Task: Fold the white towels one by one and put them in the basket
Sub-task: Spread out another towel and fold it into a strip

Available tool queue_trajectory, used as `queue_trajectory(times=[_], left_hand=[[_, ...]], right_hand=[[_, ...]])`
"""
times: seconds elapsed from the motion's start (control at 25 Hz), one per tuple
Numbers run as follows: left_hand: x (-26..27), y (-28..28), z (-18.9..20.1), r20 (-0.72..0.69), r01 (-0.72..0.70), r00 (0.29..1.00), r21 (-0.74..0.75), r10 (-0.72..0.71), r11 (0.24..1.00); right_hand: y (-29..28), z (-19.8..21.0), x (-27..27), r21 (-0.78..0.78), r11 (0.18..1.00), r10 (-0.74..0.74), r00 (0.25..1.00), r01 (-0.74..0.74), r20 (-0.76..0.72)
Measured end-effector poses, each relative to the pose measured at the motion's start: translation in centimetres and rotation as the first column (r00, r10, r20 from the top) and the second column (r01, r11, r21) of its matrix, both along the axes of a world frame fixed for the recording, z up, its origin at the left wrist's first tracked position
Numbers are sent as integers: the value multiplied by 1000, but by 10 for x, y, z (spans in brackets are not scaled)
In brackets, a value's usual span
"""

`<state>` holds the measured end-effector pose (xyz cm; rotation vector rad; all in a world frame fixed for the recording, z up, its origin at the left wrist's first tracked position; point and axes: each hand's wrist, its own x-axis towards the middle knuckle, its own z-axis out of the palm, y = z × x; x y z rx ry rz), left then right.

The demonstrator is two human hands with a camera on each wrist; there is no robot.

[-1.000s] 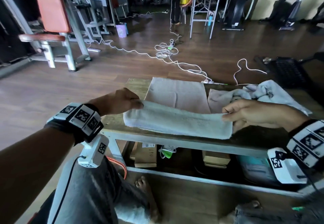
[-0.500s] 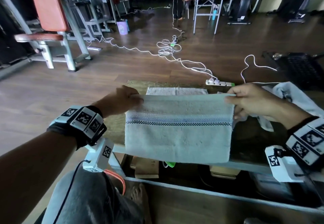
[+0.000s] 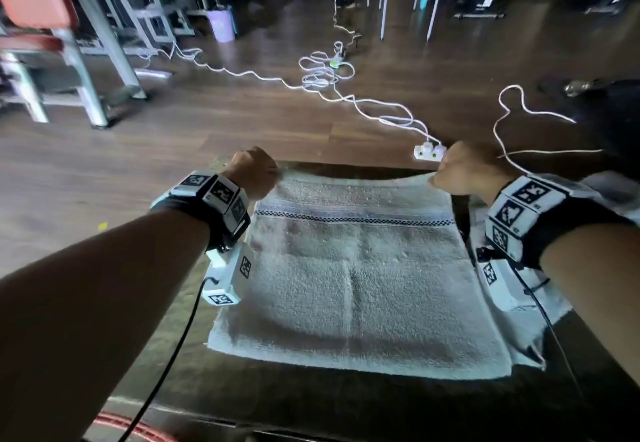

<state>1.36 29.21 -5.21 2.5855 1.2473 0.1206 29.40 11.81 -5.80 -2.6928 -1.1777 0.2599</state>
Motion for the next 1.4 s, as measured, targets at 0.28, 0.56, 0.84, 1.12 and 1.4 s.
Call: queue_trajectory(times=[0.28,0.56,0.84,1.12,1.4], left_hand=[[-7,-7,-20,89,-21,996,-1,21,1000],[-30,-74,48,94,40,995,-94,-31,995],[-55,-194,78,-40,275,955,-249,-293,929],[-43,-267,47,531,506,748,-66,-399,860],[-13,-273,30,613,515,641,103,-462,851]], right_hand=[[-4,-18,-13,72,997,-21,971,40,-240],[-87,45,-84,594,804,305,876,-26,-374],[-209,53,-153,574,798,366,903,-180,-226],[-237,44,-184,610,771,396,888,-183,-235],[-238,35,-170,618,781,368,868,-94,-333]])
